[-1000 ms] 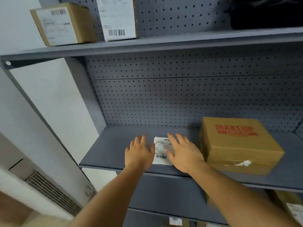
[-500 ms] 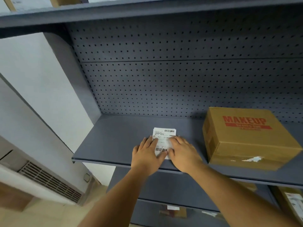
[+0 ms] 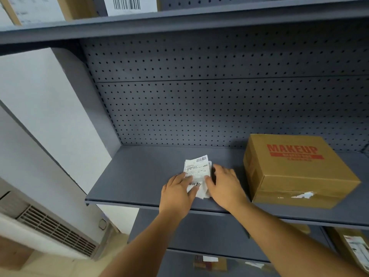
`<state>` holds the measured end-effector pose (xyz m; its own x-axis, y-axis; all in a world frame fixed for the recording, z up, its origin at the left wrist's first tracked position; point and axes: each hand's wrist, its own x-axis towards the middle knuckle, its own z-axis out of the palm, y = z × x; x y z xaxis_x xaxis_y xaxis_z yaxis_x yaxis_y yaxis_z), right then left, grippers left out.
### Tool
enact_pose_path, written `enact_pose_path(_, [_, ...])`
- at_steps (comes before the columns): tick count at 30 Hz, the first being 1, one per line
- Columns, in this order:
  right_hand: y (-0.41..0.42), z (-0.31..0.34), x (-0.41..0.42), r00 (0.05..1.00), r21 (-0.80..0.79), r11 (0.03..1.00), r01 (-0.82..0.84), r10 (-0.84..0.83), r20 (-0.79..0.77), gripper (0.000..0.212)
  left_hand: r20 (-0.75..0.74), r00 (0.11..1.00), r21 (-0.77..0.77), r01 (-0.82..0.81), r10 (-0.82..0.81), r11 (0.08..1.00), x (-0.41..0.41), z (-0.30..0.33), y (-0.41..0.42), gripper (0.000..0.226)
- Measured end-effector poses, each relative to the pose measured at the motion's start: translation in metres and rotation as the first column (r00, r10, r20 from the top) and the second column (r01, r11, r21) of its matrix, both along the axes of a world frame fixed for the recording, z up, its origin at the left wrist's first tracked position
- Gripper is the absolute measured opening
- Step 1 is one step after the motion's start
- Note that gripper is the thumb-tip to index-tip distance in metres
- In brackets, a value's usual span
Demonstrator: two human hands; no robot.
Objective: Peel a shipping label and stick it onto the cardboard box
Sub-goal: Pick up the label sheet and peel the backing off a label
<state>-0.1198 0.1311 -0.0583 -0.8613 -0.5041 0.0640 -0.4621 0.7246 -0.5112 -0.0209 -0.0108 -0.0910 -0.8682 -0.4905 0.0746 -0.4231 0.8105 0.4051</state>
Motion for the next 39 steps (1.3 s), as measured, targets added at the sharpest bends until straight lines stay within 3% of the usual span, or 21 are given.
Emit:
enact_pose_path(3, [-0.006, 0.006, 0.004, 0.975, -0.148, 0.988, 0.052, -0.018, 0.222, 0.031, -0.067, 0.998, 0.012, 0.023, -0.022, 1.0, 0.001, 0.001, -0.001, 0.05])
enact_pose_path(7, [-0.013, 0.011, 0.007, 0.872, -0.347, 0.916, 0.202, -0.007, 0.49, 0.018, -0.146, 0.987, 0.034, 0.075, -0.069, 0.997, 0.003, 0.009, 0.0, 0.052])
enact_pose_path(10, [-0.012, 0.018, 0.009, 0.772, -0.477, 0.818, 0.321, 0.066, 0.632, 0.022, -0.205, 0.978, 0.186, 0.075, -0.036, 0.98, 0.007, 0.022, 0.003, 0.053])
enact_pose_path(13, [-0.01, 0.022, 0.008, 0.777, -0.518, 0.786, 0.338, 0.078, 0.625, 0.024, -0.25, 0.968, 0.336, 0.058, 0.029, 0.94, 0.012, 0.034, 0.007, 0.049])
enact_pose_path(17, [-0.007, 0.025, 0.006, 0.755, -0.534, 0.746, 0.399, 0.064, 0.653, 0.024, -0.162, 0.97, 0.535, -0.066, 0.179, 0.843, 0.016, 0.049, 0.01, 0.026])
enact_pose_path(22, [-0.001, 0.028, 0.004, 0.764, -0.551, 0.712, 0.435, 0.032, 0.645, 0.024, -0.158, 0.95, 0.7, -0.085, 0.269, 0.709, 0.015, 0.058, 0.014, 0.025])
enact_pose_path(26, [0.001, 0.031, 0.006, 0.659, -0.584, 0.638, 0.502, 0.155, 0.736, 0.019, -0.158, 0.912, 0.821, -0.091, 0.378, 0.564, 0.01, 0.06, 0.015, 0.021])
enact_pose_path(30, [0.004, 0.035, 0.004, 0.684, -0.589, 0.678, 0.44, 0.173, 0.709, 0.022, -0.108, 0.878, 0.92, -0.09, 0.467, 0.382, 0.01, 0.06, 0.011, 0.017])
enact_pose_path(35, [0.004, 0.047, 0.005, 0.736, -0.575, 0.705, 0.416, 0.109, 0.668, 0.019, -0.07, 0.886, 0.982, -0.021, 0.459, 0.189, 0.014, 0.064, 0.01, 0.009])
enact_pose_path(39, [0.003, 0.051, 0.006, 0.745, -0.563, 0.725, 0.396, 0.105, 0.658, 0.015, -0.061, 0.888, 0.985, -0.021, 0.455, 0.173, 0.016, 0.063, 0.007, 0.012])
